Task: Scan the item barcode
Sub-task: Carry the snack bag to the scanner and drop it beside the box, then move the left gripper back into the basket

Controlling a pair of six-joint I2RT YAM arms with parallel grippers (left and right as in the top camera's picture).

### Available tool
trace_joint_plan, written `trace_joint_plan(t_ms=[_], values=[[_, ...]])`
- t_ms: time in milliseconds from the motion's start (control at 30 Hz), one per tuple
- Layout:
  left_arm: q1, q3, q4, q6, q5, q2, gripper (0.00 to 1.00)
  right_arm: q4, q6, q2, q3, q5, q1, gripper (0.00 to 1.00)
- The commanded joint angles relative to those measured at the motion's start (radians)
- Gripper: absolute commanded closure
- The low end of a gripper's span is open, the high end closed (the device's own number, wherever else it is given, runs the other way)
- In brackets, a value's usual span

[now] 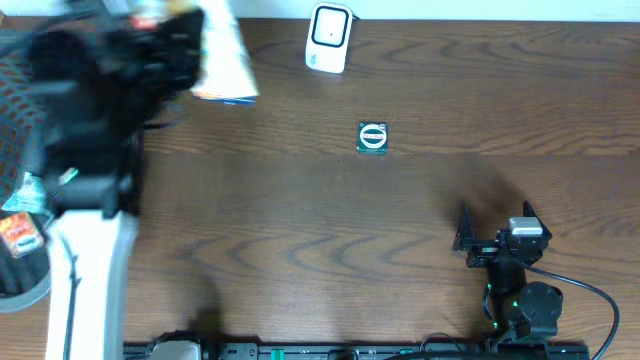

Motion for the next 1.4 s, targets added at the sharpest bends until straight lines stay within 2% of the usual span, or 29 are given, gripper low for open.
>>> trace_joint_plan(t_ms=[0,200,433,600,667,767,900,1167,1367], values=[[-0.097,0.014,-0.041,0.077,-0.062,0.104,0.93,-0.003,-0.005,-0.005,-0.002,0.0,0.01,0.01],[-0.254,0.014,-0.171,0.124,-0.323,0.332,0.93,-0.003,-0.005,-0.005,-0.002,0.0,0.01,0.01],[-0.373,0.014,-0.137,0.124,-0.525,0.528,0.93,-0.003,-0.005,-0.005,-0.002,0.0,0.01,0.01],[-0.407,0.014,-0.114,0.116,-0.544,0.612,0.92,-0.003,-0.005,-0.005,-0.002,0.0,0.01,0.01],[-0.421,0.014,-0.114,0.116,-0.532,0.631,0.83,-0.003,-0.005,-0.005,-0.002,0.0,0.01,0.01],[-0.443,0.014,-0.101,0.116,-0.533,0.641,0.41,-0.003,-0.005,-0.005,-0.002,0.0,0.01,0.01],[-0.452,0.019,-0.053,0.117,-0.533,0.632,0.2,-0.003,-0.005,-0.005,-0.002,0.0,0.01,0.01],[-0.356,0.112,-0.039,0.125,-0.537,0.449,0.2,-0.003,-0.005,-0.005,-0.002,0.0,0.01,0.01],[-0.119,0.133,-0.029,0.126,-0.537,0.17,0.2,-0.003,-0.005,-0.005,-0.002,0.0,0.01,0.01]])
